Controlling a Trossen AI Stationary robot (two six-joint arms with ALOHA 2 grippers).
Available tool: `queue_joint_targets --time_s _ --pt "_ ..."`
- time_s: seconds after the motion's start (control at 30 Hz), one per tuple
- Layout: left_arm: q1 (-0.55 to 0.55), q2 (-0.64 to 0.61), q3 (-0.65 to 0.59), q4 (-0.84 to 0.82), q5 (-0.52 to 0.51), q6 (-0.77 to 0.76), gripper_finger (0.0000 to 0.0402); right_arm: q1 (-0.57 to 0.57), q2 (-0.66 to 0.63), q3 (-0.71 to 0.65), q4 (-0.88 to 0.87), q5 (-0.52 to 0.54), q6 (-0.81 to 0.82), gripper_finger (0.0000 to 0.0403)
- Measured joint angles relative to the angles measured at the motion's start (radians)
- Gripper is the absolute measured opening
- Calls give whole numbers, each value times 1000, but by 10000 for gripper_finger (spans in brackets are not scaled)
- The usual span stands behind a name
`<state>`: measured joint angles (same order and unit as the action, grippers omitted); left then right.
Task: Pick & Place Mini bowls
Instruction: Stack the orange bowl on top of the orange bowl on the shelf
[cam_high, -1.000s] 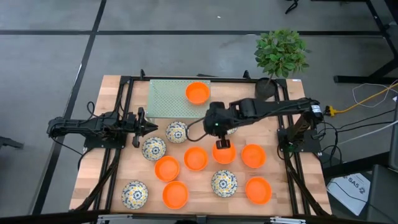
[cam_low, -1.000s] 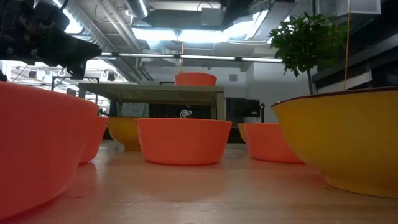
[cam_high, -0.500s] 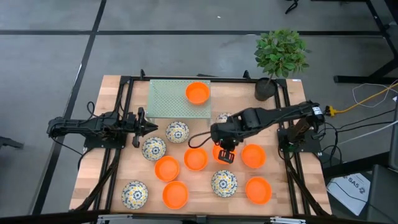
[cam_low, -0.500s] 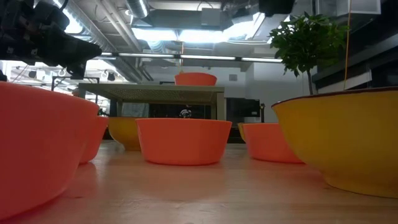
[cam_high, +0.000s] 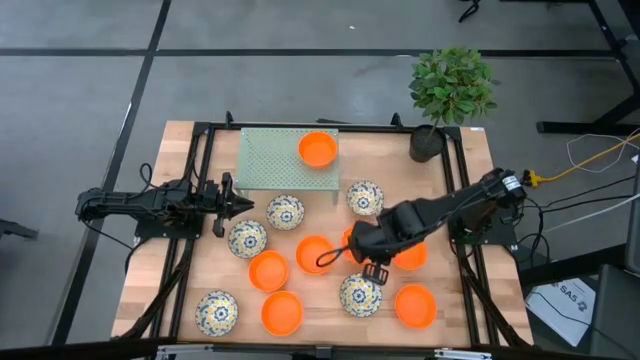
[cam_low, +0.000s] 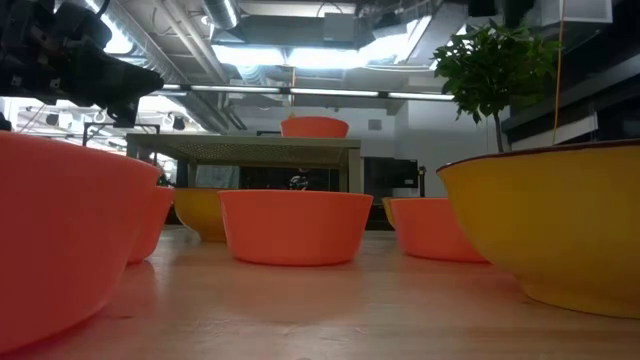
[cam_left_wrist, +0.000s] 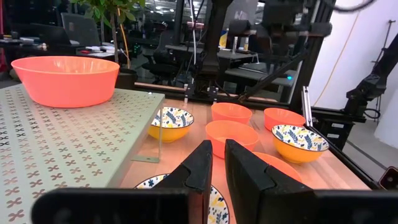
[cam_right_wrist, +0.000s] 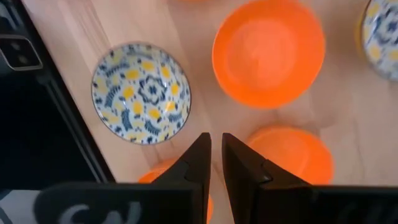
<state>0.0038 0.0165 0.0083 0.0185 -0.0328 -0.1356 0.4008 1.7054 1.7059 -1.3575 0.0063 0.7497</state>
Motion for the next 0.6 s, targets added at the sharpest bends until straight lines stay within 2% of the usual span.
queue_joint_targets --time_s 0.2,0.37,0.5,0.6 --pt "0 0 0 0 0 0 38 50 0 -78 2 4 130 42" --pt "0 0 0 0 0 0 38 79 0 -139 4 84 259 42" --pt "0 0 0 0 0 0 38 96 0 -176 13 89 302 45" --pt "0 0 0 0 0 0 38 107 0 -203 28 88 317 63"
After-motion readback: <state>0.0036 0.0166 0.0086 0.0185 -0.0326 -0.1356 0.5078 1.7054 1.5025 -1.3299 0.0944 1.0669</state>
